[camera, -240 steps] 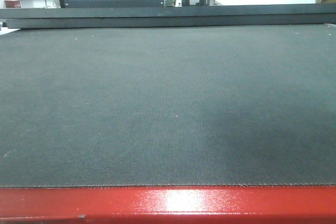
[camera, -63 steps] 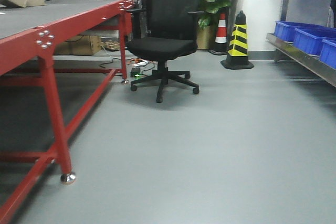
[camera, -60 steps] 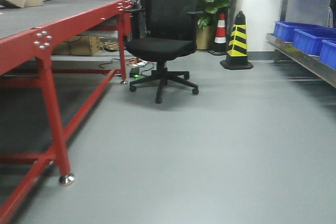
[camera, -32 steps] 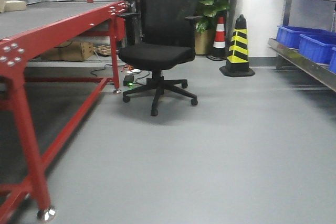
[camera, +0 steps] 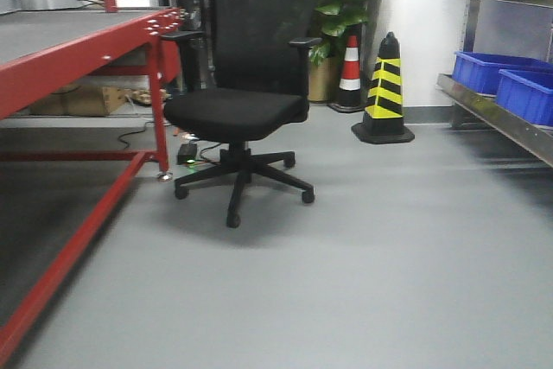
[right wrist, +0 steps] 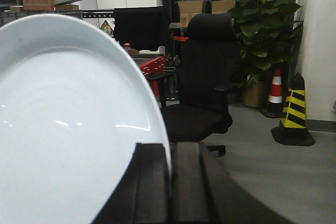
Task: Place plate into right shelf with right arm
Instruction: 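Turn and drive up to the steel shelf with blue bins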
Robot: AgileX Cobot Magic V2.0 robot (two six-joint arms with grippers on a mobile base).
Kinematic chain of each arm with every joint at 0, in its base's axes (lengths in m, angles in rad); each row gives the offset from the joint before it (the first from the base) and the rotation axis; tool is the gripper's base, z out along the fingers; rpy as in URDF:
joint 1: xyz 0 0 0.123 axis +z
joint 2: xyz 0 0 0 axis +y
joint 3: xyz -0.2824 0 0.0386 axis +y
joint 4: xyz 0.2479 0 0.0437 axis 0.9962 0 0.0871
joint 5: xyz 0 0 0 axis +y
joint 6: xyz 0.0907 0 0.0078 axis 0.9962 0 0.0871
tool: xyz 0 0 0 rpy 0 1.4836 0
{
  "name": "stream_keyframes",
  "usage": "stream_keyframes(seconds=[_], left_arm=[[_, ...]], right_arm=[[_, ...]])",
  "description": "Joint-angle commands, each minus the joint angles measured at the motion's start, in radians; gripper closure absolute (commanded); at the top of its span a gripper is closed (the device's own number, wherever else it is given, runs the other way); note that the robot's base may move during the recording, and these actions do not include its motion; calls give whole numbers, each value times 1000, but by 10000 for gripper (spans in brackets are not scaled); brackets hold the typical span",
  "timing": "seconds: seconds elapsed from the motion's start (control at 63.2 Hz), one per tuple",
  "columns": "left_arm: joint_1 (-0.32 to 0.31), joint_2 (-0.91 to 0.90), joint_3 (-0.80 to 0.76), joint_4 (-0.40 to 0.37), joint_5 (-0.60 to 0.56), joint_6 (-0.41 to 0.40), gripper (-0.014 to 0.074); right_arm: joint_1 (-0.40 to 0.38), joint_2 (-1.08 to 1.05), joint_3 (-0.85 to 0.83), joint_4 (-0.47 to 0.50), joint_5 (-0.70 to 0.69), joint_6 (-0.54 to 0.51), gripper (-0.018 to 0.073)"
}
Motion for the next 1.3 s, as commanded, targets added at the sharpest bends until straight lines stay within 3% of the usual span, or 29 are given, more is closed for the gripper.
stream_keyframes(seconds=[0.0, 1.282], left_arm=[[-2, -11, 8, -4, -85, -2, 643], [-2, -11, 8, -4, -85, -2, 643]], right_arm=[[-5, 15, -30, -15, -96, -6, 505], [-5, 15, -30, -15, -96, -6, 505]])
